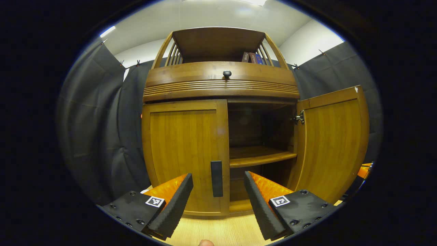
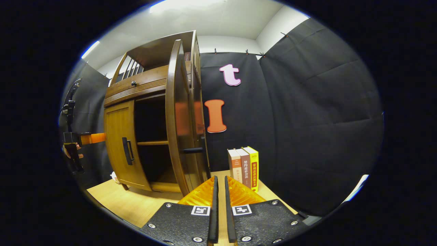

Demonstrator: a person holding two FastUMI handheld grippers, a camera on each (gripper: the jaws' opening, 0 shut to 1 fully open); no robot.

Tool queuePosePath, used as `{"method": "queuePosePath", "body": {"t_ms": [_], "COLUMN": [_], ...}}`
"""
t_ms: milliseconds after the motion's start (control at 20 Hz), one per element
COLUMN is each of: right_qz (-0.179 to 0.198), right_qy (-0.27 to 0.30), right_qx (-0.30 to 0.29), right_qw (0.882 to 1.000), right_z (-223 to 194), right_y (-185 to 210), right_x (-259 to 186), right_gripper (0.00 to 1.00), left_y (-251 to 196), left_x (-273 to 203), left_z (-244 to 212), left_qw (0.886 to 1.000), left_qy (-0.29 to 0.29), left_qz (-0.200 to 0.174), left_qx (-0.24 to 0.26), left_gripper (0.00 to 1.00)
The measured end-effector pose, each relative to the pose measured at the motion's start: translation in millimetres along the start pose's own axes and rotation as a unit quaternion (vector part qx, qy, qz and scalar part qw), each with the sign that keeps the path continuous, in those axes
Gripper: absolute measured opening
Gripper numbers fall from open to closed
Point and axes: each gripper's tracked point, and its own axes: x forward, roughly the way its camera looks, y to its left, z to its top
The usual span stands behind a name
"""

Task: Open the right door of the double-door shoe cabinet with the right hand, and open the left door with the left hand.

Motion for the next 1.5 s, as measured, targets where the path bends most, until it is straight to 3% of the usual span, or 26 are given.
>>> {"method": "queuePosePath", "body": {"t_ms": [50, 150, 350, 550, 650, 800, 850, 900, 950, 1050, 1100, 1150, 1200, 1300, 1450, 1500], "right_qz": [-0.009, -0.021, -0.039, -0.045, -0.05, -0.054, -0.053, -0.051, -0.051, -0.052, -0.052, -0.052, -0.052, -0.055, -0.055, -0.055], "right_qy": [-0.005, -0.009, -0.007, -0.012, -0.017, -0.022, -0.022, -0.024, -0.027, -0.033, -0.035, -0.037, -0.039, -0.04, -0.034, -0.033], "right_qx": [-0.001, -0.005, -0.012, -0.006, -0.011, -0.019, -0.019, -0.018, -0.016, -0.011, -0.009, -0.006, -0.004, 0.0, 0.003, 0.004], "right_qw": [1.0, 1.0, 0.999, 0.999, 0.999, 0.998, 0.998, 0.998, 0.998, 0.998, 0.998, 0.998, 0.998, 0.998, 0.998, 0.998], "right_z": [2.8, 5.1, 1.8, 3.8, 5.7, 6.5, 6.8, 8.5, 10.1, 14.9, 15.4, 15.6, 17.1, 16.8, 11.3, 9.5], "right_y": [-4.9, -11.3, -20.0, -22.8, -23.0, -21.7, -20.7, -18.5, -17.6, -16.8, -16.0, -15.9, -16.1, -16.8, -16.7, -16.7], "right_x": [-2.1, -4.9, -2.6, -1.7, 0.4, 1.6, 1.8, 2.9, 3.3, 3.1, 3.9, 4.1, 4.5, 5.2, 5.8, 4.4], "right_gripper": [0.11, 0.39, 0.74, 0.89, 0.99, 0.99, 0.92, 0.99, 0.92, 0.92, 0.99, 0.99, 0.99, 0.99, 0.99, 0.99], "left_y": [-2.5, -5.4, -13.4, -6.3, -2.3, 12.3, 16.0, 20.6, 24.1, 25.7, 25.6, 29.0, 30.5, 27.4, 23.7, 20.3], "left_x": [7.0, 21.3, 51.6, 82.0, 95.0, 110.2, 115.3, 119.5, 123.5, 128.6, 131.5, 132.9, 134.5, 138.2, 139.5, 141.5], "left_z": [-4.3, -13.6, -30.0, -44.6, -52.9, -65.5, -70.3, -74.0, -76.6, -80.4, -82.8, -84.8, -86.1, -88.7, -92.8, -92.3], "left_qw": [1.0, 1.0, 1.0, 0.999, 1.0, 0.999, 0.999, 0.998, 0.998, 0.998, 0.998, 0.998, 0.998, 0.998, 0.998, 0.998], "left_qy": [0.002, 0.006, 0.005, 0.005, 0.01, 0.021, 0.027, 0.032, 0.035, 0.038, 0.04, 0.042, 0.043, 0.045, 0.048, 0.046], "left_qz": [-0.001, 0.004, 0.002, 0.016, 0.022, 0.037, 0.04, 0.044, 0.047, 0.044, 0.039, 0.044, 0.043, 0.039, 0.03, 0.027], "left_qx": [0.001, 0.009, 0.017, 0.027, 0.02, 0.012, 0.011, 0.009, 0.008, 0.006, 0.005, 0.008, 0.008, 0.002, -0.006, -0.012], "left_gripper": [0.94, 0.94, 0.94, 0.95, 1.0, 1.0, 1.0, 1.0, 1.0, 1.0, 1.0, 0.99, 0.89, 0.8, 0.75, 0.68]}}
